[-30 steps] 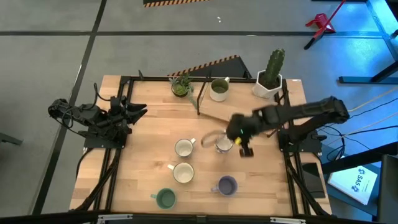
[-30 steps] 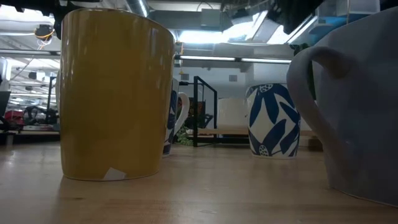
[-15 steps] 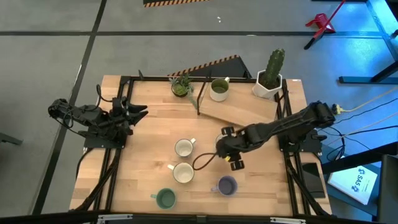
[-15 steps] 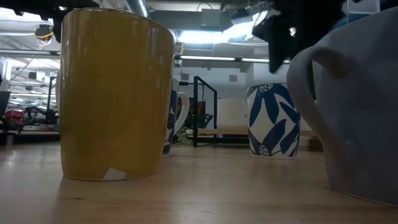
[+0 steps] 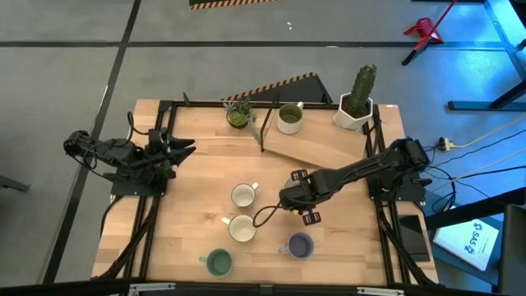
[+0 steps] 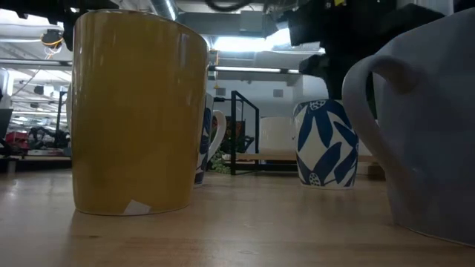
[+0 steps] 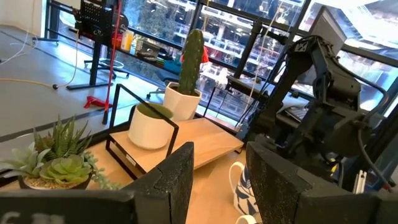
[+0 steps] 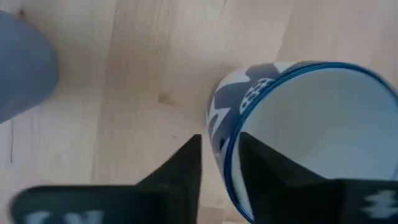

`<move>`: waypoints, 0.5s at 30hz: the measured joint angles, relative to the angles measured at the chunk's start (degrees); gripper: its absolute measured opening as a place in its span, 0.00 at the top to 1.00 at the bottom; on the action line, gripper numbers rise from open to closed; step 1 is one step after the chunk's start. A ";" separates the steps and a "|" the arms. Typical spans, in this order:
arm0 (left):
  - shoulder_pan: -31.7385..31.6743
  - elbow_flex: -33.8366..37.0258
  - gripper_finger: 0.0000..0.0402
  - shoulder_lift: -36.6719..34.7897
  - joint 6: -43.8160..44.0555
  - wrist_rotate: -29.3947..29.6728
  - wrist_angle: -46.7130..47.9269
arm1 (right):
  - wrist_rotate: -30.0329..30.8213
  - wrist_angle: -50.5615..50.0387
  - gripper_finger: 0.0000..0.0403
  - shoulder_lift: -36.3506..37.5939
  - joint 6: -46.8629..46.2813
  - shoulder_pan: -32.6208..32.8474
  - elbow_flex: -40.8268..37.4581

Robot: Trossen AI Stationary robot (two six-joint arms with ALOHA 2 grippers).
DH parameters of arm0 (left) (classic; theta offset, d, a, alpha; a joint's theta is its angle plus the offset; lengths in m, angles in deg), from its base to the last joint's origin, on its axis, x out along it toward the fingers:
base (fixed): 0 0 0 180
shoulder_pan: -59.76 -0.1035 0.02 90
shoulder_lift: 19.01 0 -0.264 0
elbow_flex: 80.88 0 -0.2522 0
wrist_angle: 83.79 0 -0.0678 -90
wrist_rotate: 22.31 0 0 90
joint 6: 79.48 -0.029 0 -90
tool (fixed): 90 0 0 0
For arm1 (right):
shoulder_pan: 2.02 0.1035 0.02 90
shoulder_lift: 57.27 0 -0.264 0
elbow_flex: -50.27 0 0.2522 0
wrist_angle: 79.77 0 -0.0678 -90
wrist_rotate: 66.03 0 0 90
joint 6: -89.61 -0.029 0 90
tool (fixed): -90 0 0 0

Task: Place coffee mugs
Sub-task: Put the right blue patterned mug aligned with the white mug on the shelf

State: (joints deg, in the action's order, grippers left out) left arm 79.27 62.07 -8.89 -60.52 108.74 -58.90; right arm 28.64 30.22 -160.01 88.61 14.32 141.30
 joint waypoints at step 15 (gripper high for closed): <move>0.02 0.00 0.65 -0.01 -0.02 -0.01 -0.01 | -0.68 -10.89 0.99 2.18 34.47 -7.24 5.73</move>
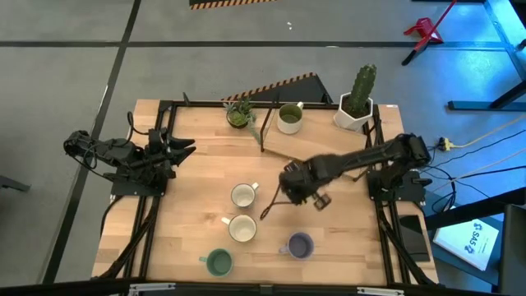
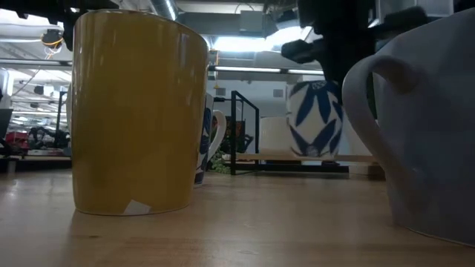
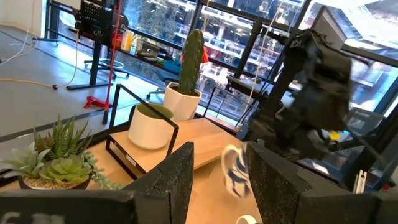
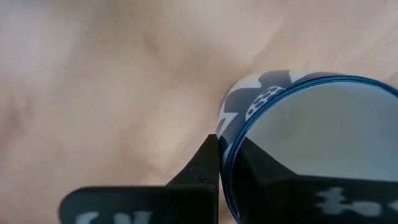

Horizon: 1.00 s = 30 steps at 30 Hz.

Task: Place coffee mugs
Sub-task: Put the right blue patterned mug aligned with the white mug on the shelf

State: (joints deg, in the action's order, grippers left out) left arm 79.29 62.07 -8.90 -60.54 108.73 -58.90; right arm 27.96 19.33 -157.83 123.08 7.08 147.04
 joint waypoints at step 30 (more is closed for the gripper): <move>0.00 0.00 0.65 0.02 0.00 6.46 0.53 | 0.51 6.97 1.00 -3.99 53.33 -24.67 4.82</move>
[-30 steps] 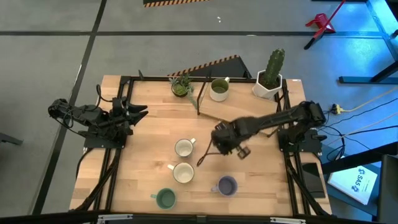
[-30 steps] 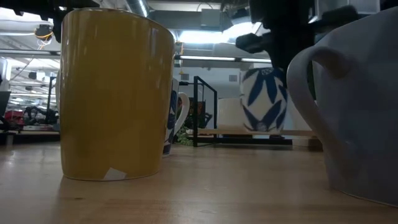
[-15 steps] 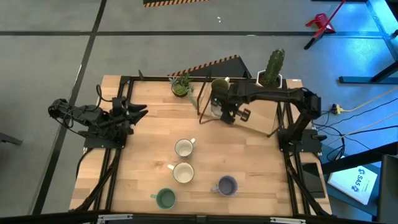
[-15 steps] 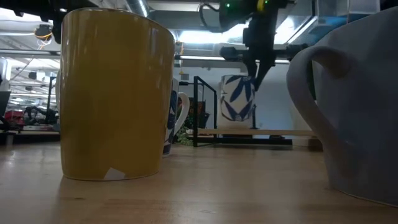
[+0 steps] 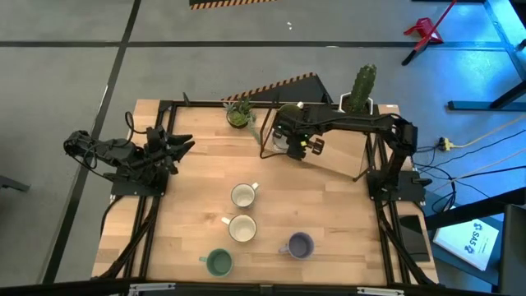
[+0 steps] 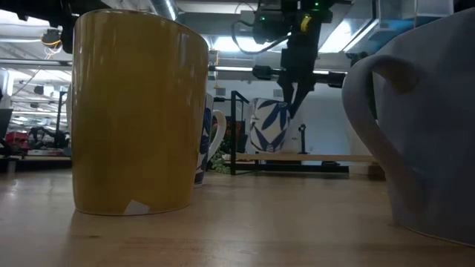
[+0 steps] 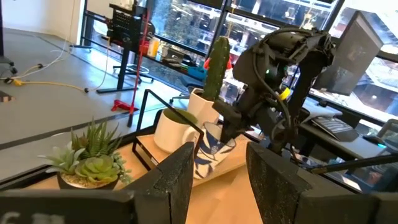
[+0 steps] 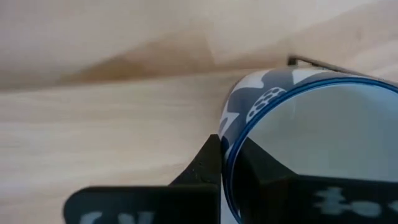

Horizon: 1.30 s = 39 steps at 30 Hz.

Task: Place coffee mugs
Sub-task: Put the right blue patterned mug aligned with the white mug on the shelf, then put the light blue mug on the shelf

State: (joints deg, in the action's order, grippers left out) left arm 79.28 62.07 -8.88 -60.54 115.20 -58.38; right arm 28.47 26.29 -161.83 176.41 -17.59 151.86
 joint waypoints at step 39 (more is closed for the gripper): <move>-0.01 0.00 0.65 0.00 -0.04 0.00 1.94 | 4.53 3.00 0.53 -0.45 -6.18 -1.34 2.47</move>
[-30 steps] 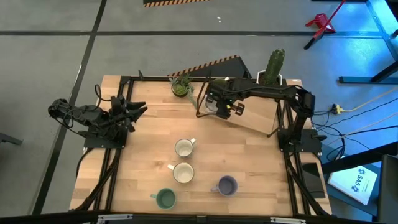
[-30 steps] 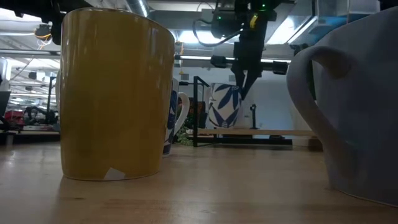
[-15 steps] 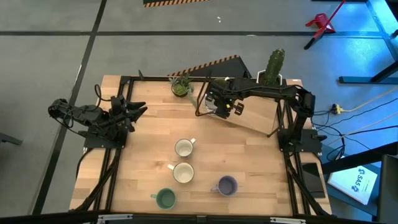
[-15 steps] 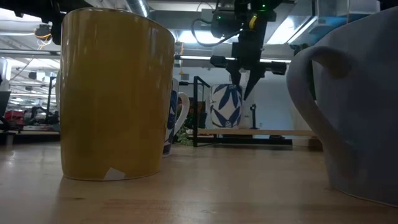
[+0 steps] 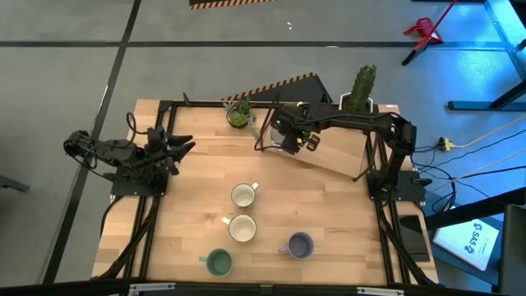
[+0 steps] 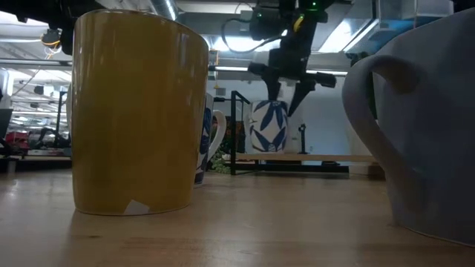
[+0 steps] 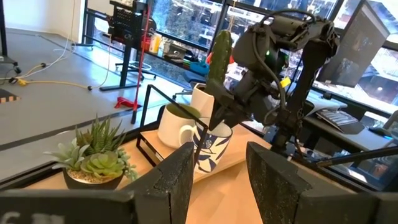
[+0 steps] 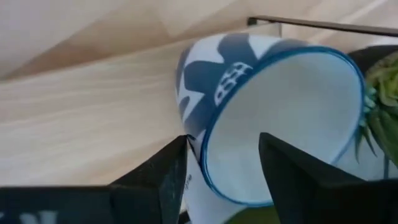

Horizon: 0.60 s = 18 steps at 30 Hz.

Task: Place coffee mugs
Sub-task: Put the light blue mug on the shelf

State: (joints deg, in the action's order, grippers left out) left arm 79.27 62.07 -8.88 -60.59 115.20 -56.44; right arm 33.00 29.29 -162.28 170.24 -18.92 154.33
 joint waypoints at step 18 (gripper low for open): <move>0.00 0.00 0.65 -0.02 0.50 -0.68 0.48 | -5.52 -15.73 0.53 0.03 -25.95 0.03 13.11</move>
State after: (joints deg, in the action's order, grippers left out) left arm 79.27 62.07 -8.90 -60.08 114.52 -55.96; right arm 27.48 13.56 -162.25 144.29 -18.89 167.44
